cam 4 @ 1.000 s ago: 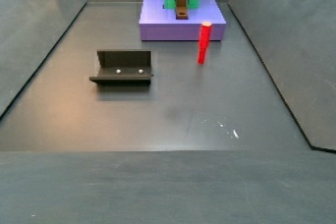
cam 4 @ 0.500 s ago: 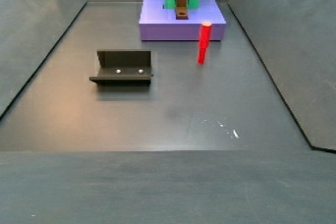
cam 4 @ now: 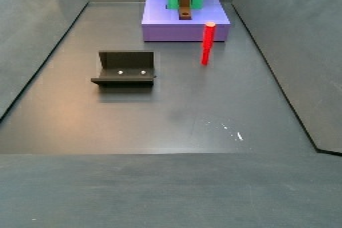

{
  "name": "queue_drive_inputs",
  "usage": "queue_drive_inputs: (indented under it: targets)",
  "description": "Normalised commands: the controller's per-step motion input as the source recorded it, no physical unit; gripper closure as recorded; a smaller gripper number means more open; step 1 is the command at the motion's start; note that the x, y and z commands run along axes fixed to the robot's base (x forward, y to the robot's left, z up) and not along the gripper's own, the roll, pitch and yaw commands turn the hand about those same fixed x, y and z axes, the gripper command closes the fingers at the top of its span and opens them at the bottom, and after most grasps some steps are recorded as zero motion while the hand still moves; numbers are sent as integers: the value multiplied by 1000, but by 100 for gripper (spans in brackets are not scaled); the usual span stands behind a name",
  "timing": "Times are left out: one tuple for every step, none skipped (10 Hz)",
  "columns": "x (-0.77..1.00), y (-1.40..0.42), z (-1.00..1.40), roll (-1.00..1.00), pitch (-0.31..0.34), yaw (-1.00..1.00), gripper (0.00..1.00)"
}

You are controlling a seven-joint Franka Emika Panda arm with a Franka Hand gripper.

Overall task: Pick up the blue object. Move up. Move to above the board. Insert the blue object.
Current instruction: Insert the blue object.

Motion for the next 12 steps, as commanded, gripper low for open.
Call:
queue_drive_inputs:
  targets:
    - [0, 31, -254, 6, 0, 0, 100]
    - [0, 37, -217, 0, 0, 0, 100]
    - [9, 60, -206, 14, 0, 9, 100]
    - [49, 91, -226, 4, 0, 66, 100]
    - [51, 91, -231, 0, 0, 83, 100]
    - [9, 69, -306, -17, -46, 106, 100]
    - [0, 17, -314, -69, -77, 26, 100]
    - [0, 0, -357, -61, -81, 0, 100]
    - [0, 0, -391, -73, -76, 0, 100]
    - [0, 0, -417, -81, -69, 0, 100]
    - [0, 0, -497, -44, -73, 0, 100]
    - [0, 9, -531, 0, -57, 26, 100]
